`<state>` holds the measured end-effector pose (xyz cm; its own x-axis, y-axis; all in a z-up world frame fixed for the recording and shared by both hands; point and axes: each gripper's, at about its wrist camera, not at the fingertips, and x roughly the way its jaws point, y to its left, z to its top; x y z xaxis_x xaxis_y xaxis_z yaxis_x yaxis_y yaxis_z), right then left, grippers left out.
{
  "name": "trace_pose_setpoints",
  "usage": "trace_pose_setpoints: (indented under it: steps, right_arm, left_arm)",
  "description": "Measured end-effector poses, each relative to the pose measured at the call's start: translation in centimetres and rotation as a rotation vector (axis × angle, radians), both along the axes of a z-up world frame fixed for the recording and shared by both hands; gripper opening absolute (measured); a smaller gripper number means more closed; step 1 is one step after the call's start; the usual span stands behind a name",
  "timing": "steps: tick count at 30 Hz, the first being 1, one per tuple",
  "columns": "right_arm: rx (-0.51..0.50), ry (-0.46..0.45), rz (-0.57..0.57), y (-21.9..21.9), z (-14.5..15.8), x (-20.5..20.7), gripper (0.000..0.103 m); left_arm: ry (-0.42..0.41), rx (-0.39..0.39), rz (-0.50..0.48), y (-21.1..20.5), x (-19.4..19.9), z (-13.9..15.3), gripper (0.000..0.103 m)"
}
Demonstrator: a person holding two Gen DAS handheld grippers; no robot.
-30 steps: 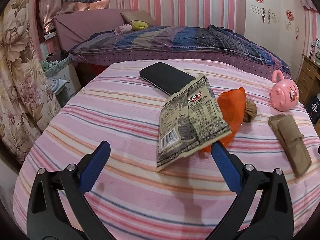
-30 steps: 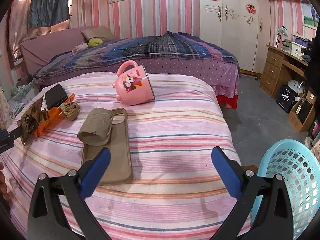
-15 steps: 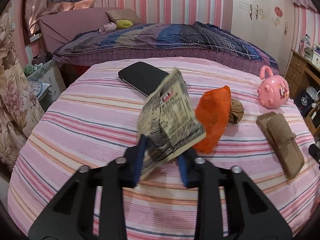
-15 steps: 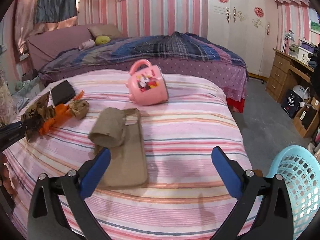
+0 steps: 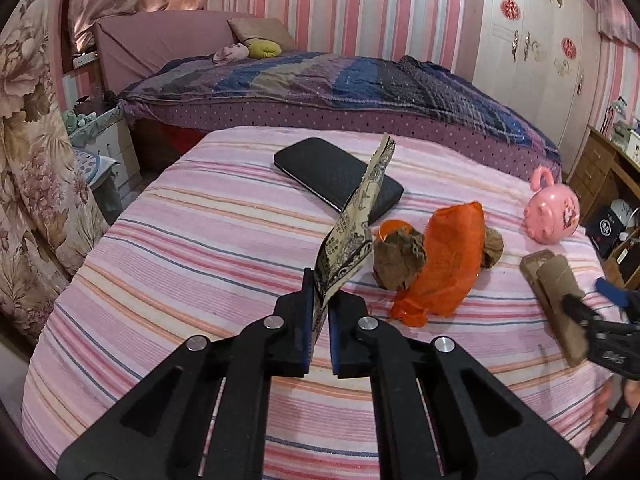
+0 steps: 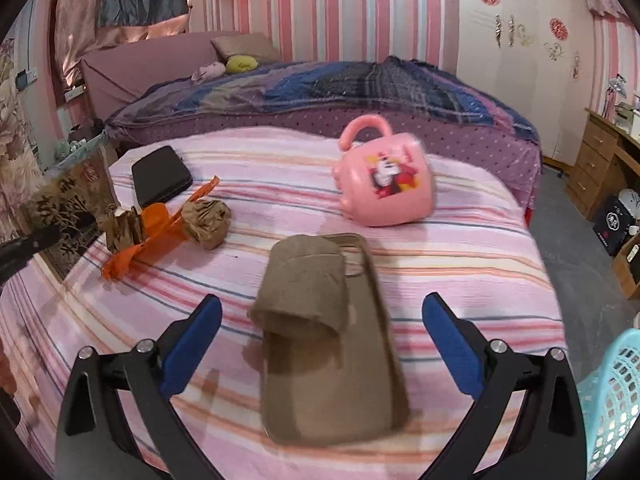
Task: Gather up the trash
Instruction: 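Grasp the tan cardboard sleeve with the right tool while the left tool lifts the packet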
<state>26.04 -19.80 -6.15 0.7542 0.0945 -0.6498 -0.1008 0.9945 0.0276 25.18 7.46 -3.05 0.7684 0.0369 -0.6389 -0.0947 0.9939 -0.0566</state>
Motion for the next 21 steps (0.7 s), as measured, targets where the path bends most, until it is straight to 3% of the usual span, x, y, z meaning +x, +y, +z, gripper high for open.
trace_pose_setpoints:
  steps: [2,4,6,10,15,21]
  right_arm:
    - [0.002,0.02,0.01,0.2,-0.2,0.4,0.085]
    - [0.017,0.042,0.037,0.4,-0.4,0.8,0.061]
    - [0.023,0.036,0.044,0.3,-0.2,0.7,0.053]
    - [0.007,-0.015,0.056,0.5,0.1,-0.4,0.047]
    - [-0.02,-0.093,0.033,-0.1,1.0,-3.5,0.046]
    - [-0.045,-0.122,-0.024,-2.5,2.3,-7.3,0.046]
  left_arm:
    - [-0.006,0.007,0.005,0.1,-0.2,0.3,0.005]
    - [-0.013,0.005,0.011,0.0,-0.5,0.8,0.005]
    - [-0.02,-0.004,0.009,-0.2,-0.8,1.2,0.005]
    - [-0.042,0.011,0.0,-1.1,-1.7,2.1,0.005]
    - [-0.037,0.001,-0.013,-2.2,-2.3,2.4,0.005]
    - [-0.04,-0.047,-0.056,-4.6,-2.9,2.9,0.005]
